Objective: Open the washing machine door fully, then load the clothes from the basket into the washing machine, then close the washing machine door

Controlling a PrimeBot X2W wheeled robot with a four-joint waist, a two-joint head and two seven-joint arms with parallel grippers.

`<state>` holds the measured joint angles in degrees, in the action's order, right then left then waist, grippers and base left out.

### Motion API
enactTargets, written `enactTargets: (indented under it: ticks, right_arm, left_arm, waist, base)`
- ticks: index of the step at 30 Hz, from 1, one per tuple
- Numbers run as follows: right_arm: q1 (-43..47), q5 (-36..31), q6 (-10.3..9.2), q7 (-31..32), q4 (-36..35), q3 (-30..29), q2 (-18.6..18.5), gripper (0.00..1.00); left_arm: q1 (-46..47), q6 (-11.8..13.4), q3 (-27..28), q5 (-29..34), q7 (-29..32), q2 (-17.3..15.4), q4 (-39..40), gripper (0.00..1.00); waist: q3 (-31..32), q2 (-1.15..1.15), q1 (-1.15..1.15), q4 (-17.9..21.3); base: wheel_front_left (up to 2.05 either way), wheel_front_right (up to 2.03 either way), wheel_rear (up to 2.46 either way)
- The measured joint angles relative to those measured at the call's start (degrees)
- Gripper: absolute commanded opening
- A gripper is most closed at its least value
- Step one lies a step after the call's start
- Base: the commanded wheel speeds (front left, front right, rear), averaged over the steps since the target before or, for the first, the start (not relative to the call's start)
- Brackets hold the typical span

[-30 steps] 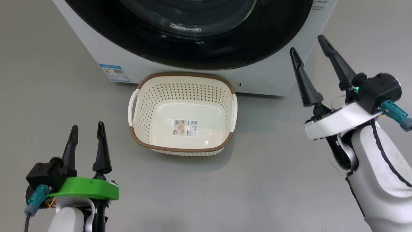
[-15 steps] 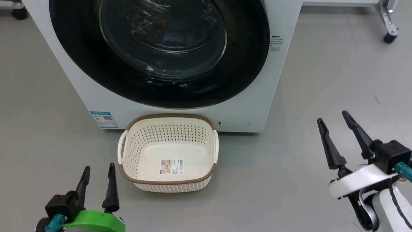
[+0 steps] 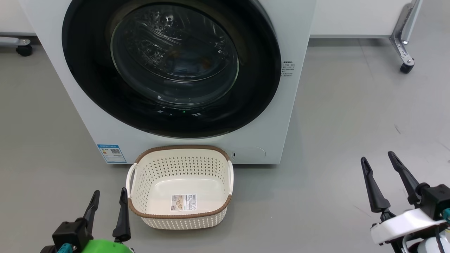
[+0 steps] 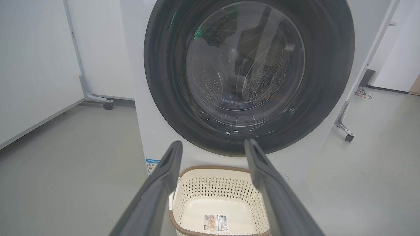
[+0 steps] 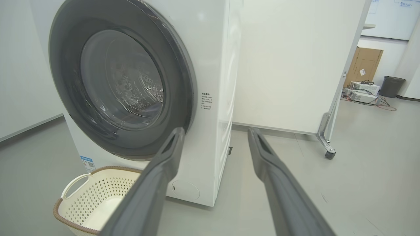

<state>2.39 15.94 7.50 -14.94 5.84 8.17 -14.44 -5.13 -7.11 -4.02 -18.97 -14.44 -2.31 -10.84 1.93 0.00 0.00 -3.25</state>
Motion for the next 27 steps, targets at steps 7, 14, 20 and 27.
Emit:
enactTargets:
  ticks: [7,14,20,27]
  right_arm:
    - [3.6,-1.2,-0.16,0.0,-0.6,-2.8,1.3,1.0]
    - [6.2,-1.6,-1.1,0.0,-0.8,-6.7,2.9,1.0]
    - [6.7,-2.0,-1.08,0.0,-1.1,-8.1,4.0,1.0]
    - [8.0,-1.6,-1.08,0.0,2.3,-7.5,6.4,0.0]
  left_arm:
    - [-0.8,0.0,0.0,0.3,0.0,-0.1,1.2,1.0]
    - [-1.6,0.0,0.0,0.3,0.0,-0.1,2.1,1.0]
    - [-2.0,0.0,0.2,0.3,0.0,-0.1,2.2,1.0]
    - [-3.2,0.0,-0.2,-0.2,0.3,1.0,-0.9,0.0]
  waist:
    - [0.4,0.0,0.0,0.4]
    - [0.4,0.0,0.0,0.6]
    - [0.3,0.0,0.0,0.7]
    - [0.3,0.0,0.0,0.8]
  base:
    - [0.0,0.0,0.0]
    - [0.0,0.0,0.0]
    - [0.0,0.0,0.0]
    - [0.0,0.0,0.0]
